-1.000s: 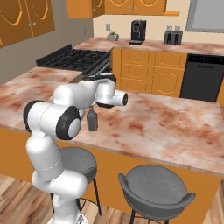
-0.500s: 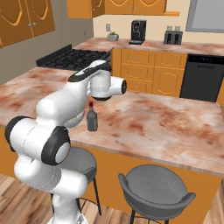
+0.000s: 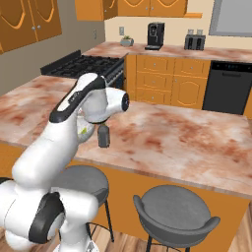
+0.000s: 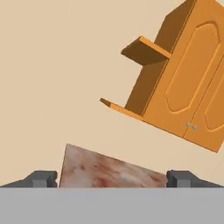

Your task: There is a bowl on the dining counter. Grab a lemon wedge from the fridge and place it in the bowl. Then get the liquor bottle and glass cup from the cabinet and place them next to the bowl.

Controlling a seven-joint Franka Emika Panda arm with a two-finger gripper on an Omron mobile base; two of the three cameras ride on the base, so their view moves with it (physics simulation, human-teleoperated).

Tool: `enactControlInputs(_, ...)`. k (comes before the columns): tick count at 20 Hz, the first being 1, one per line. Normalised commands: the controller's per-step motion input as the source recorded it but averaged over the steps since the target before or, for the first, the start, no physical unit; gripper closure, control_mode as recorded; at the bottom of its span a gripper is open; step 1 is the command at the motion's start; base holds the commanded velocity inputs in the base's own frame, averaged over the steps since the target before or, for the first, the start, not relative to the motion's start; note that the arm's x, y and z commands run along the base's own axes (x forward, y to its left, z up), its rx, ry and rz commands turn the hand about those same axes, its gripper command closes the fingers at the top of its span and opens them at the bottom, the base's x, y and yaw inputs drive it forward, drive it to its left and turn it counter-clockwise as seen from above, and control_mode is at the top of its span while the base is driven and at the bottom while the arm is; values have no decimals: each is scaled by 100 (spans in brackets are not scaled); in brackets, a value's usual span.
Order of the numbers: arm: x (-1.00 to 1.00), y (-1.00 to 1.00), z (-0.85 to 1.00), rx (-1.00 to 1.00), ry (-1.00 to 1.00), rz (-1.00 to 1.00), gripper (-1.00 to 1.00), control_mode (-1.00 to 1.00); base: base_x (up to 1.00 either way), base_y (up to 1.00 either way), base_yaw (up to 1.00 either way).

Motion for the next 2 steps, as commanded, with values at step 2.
enactControlInputs(2,-100,28,6,-14,-27,0,-100,-100,0,0,0)
